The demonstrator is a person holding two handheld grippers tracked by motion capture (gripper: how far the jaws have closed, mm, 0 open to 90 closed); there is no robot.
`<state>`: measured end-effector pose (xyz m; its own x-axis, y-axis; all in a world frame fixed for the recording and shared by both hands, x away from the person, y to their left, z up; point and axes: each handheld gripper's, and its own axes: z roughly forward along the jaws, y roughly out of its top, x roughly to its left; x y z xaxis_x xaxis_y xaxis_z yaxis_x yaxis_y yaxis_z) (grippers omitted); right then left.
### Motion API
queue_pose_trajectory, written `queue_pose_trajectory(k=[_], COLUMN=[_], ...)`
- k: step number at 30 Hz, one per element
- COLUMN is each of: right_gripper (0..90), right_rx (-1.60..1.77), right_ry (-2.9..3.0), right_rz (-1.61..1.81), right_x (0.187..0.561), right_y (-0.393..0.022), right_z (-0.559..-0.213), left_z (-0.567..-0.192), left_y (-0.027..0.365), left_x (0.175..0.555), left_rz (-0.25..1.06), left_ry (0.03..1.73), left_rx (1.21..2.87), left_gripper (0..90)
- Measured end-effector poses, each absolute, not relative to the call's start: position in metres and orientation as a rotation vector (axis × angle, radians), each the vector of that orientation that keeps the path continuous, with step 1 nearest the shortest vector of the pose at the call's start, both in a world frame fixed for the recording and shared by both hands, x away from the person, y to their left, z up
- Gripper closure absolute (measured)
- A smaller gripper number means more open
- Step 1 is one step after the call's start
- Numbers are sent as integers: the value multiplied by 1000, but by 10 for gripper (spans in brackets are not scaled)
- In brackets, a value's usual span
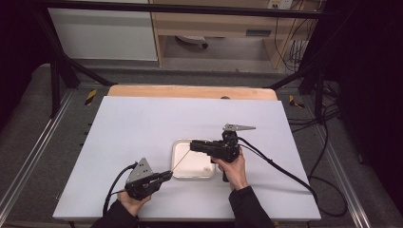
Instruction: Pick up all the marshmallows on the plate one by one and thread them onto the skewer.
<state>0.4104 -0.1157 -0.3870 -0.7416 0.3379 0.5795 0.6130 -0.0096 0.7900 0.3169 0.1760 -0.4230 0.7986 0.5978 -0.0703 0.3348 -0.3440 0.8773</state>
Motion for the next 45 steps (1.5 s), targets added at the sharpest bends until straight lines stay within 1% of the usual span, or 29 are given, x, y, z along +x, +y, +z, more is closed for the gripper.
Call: queue_pose_trajectory(k=[8, 16, 39, 41, 43, 45], right_gripper=[744, 745, 737, 724, 655, 623], right_rx=[-1006, -985, -980, -975, -980, -975], right_ry=[-2055, -2089, -2161, -2170, -2193, -2214], right_rz=[-1808, -1729, -1704, -1708, -1717, -1723], right_x=[408, 402, 384, 384, 384, 385], right_y=[-111, -99, -86, -86, -87, -89], right_z=[-393, -412, -431, -430, -428, -425], left_z=[-424, -426, -431, -430, -430, -430], left_y=[175, 170, 158, 158, 159, 160], left_x=[317, 320, 325, 325, 325, 325], left_rz=[316, 308, 257, 255, 253, 251], left_ry=[696, 720, 756, 754, 754, 758], left_rx=[1947, 1952, 1954, 1951, 1949, 1946], left_gripper=[885, 885, 884, 884, 884, 884])
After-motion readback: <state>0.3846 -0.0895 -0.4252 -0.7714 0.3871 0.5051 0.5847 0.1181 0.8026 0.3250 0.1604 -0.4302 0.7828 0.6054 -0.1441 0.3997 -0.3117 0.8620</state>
